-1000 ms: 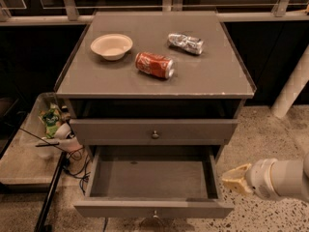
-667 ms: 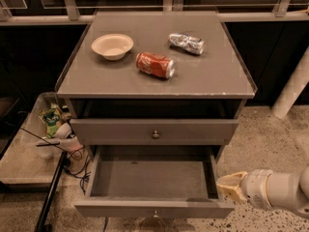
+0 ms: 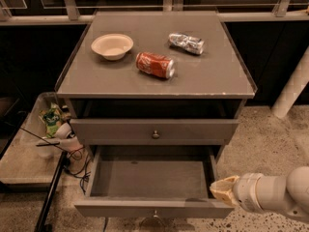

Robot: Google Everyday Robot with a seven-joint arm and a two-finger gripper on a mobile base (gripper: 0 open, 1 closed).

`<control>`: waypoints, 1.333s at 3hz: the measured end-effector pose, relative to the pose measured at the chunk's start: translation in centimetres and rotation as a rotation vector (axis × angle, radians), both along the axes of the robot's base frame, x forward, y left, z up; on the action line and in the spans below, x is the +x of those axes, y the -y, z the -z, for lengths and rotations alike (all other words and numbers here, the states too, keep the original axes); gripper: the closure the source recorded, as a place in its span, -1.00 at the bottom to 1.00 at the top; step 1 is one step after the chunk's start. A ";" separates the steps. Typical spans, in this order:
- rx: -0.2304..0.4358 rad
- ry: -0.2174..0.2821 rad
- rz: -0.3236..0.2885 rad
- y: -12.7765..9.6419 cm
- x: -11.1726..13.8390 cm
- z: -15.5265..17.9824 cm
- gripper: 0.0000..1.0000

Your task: Close middle drawer

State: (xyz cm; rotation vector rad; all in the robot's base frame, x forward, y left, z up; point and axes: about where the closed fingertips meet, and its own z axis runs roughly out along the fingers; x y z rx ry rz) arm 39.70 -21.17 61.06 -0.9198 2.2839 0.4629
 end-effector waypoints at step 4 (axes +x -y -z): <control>-0.023 0.047 -0.109 -1.3 -3.2 8.5 1.00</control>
Offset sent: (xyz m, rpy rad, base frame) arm -0.0309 0.0165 -0.0817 -0.0549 -0.0053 0.1136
